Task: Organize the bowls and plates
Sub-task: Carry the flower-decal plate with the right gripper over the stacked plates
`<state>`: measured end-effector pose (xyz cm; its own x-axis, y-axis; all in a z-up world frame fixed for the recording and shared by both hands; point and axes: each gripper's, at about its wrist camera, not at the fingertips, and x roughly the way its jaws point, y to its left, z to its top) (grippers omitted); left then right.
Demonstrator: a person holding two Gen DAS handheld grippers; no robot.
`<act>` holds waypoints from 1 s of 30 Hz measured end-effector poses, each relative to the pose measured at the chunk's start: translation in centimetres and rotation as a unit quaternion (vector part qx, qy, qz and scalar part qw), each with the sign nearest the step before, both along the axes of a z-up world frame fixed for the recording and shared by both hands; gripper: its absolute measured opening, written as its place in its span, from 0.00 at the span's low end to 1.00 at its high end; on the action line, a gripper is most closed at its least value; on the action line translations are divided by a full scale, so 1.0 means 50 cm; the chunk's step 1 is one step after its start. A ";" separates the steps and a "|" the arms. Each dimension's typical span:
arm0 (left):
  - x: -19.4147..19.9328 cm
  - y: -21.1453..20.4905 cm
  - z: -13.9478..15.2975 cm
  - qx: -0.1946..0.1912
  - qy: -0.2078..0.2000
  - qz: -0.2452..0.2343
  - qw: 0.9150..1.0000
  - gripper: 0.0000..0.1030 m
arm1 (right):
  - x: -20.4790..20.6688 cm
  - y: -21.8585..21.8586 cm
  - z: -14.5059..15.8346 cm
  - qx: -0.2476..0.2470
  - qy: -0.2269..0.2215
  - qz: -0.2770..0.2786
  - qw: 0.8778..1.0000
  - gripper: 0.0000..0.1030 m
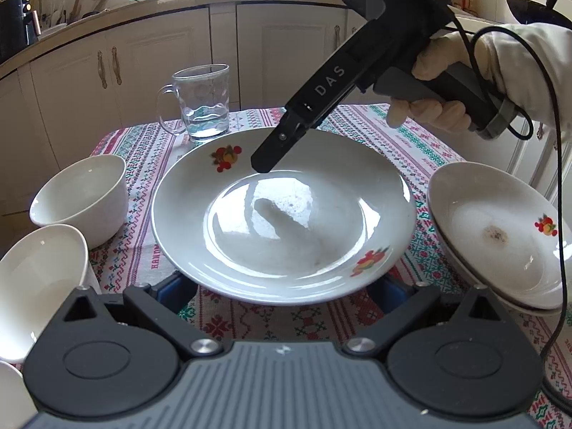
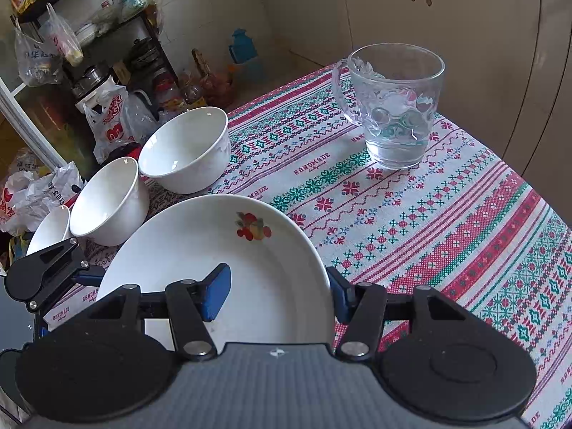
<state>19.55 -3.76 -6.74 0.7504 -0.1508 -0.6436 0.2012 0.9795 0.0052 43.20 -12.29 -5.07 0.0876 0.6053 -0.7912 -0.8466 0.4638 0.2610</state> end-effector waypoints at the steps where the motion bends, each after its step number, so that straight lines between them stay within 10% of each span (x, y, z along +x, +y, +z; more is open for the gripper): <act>1: -0.003 -0.001 0.002 0.000 0.000 -0.002 1.000 0.97 | -0.003 -0.003 0.003 0.001 0.000 -0.002 1.000 0.61; 30: -0.073 -0.083 0.053 -0.008 -0.002 -0.103 0.995 0.97 | -0.142 -0.171 0.069 0.008 -0.031 -0.087 0.996 0.61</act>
<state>15.90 -7.89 -4.10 0.7054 -0.3129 -0.6360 0.3983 0.9172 -0.0094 36.10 -20.82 -1.64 0.2406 0.5893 -0.7712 -0.7682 0.6013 0.2198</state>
